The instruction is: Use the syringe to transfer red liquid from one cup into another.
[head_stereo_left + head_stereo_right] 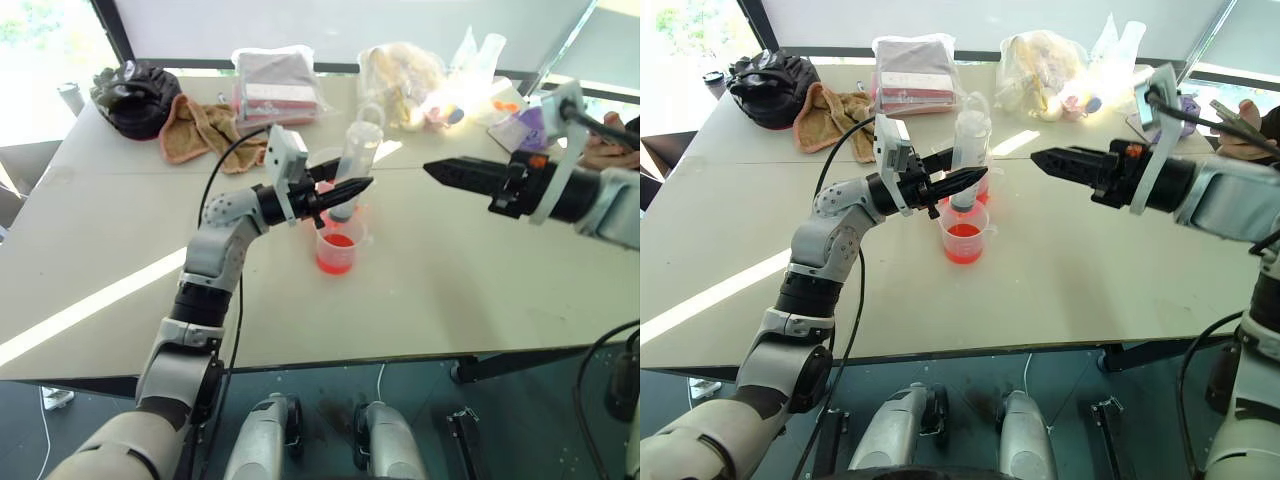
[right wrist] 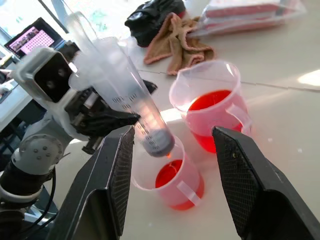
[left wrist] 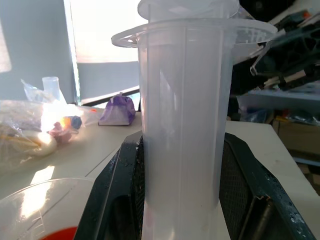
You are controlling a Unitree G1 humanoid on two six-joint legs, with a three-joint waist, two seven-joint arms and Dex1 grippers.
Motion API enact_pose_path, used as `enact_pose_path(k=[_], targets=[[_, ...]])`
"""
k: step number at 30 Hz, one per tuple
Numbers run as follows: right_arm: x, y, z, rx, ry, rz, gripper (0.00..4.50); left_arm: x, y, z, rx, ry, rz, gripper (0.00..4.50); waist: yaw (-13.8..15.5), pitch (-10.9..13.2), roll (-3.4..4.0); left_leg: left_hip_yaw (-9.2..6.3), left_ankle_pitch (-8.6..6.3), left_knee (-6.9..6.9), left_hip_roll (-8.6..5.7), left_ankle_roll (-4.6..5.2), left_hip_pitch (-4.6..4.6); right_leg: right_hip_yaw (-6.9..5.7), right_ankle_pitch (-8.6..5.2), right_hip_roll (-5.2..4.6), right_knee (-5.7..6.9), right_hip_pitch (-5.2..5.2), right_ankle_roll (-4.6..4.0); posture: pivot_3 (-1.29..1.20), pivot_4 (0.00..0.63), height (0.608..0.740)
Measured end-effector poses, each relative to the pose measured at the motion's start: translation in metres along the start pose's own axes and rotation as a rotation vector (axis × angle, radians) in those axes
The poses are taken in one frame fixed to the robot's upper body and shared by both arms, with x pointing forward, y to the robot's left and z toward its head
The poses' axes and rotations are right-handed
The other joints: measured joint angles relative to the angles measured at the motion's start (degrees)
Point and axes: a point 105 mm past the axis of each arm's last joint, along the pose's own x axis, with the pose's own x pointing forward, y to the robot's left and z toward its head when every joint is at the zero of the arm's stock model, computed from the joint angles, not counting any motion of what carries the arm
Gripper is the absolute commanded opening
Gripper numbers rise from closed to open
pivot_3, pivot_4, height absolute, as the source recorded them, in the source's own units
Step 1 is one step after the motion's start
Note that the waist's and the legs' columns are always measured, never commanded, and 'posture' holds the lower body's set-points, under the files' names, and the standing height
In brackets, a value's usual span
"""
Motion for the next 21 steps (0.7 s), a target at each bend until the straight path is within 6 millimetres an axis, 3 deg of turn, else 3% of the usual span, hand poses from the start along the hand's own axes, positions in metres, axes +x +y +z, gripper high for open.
enact_pose_path(k=[6, 11, 17, 21], targets=[[0.004, 0.004, 0.005, -0.009, -0.058, 0.000, 2.54, 0.005, 0.010, 0.016, -0.078, -0.052, 0.049, 1.40, 0.29, 0.00, 0.00, -0.01, 0.00, 0.01, 0.00, 0.01, 0.00, 0.00, 0.01, 0.08, -0.01, 0.02, 0.01, 0.00, 0.150, 0.740], [0.015, 0.006, -0.003, 0.010, -0.045, 0.008, 2.54, 0.005, 0.030, 0.037, -0.313, -0.128, 0.151, 1.40, 0.73, 0.00, 0.00, -0.01, 0.01, 0.03, 0.00, 0.02, 0.00, 0.01, 0.04, 0.12, 0.01, 0.02, 0.07, 0.00, 0.150, 0.740], [0.022, 0.008, -0.009, 0.019, -0.036, 0.015, 2.54, -0.024, 0.074, 0.063, -0.648, -0.151, 0.367, 1.40, 0.81, 0.01, -0.02, -0.02, 0.03, 0.05, -0.01, 0.04, 0.00, 0.00, 0.09, 0.19, 0.03, 0.05, 0.18, 0.00, 0.150, 0.740], [0.022, 0.004, -0.008, 0.010, -0.036, -0.012, 2.54, -0.050, 0.096, 0.040, -0.715, 0.063, 0.601, 1.40, 0.99, 0.01, -0.02, -0.01, 0.04, 0.07, -0.04, 0.04, 0.02, -0.02, 0.11, 0.23, 0.03, 0.10, 0.22, 0.00, 0.150, 0.740]])
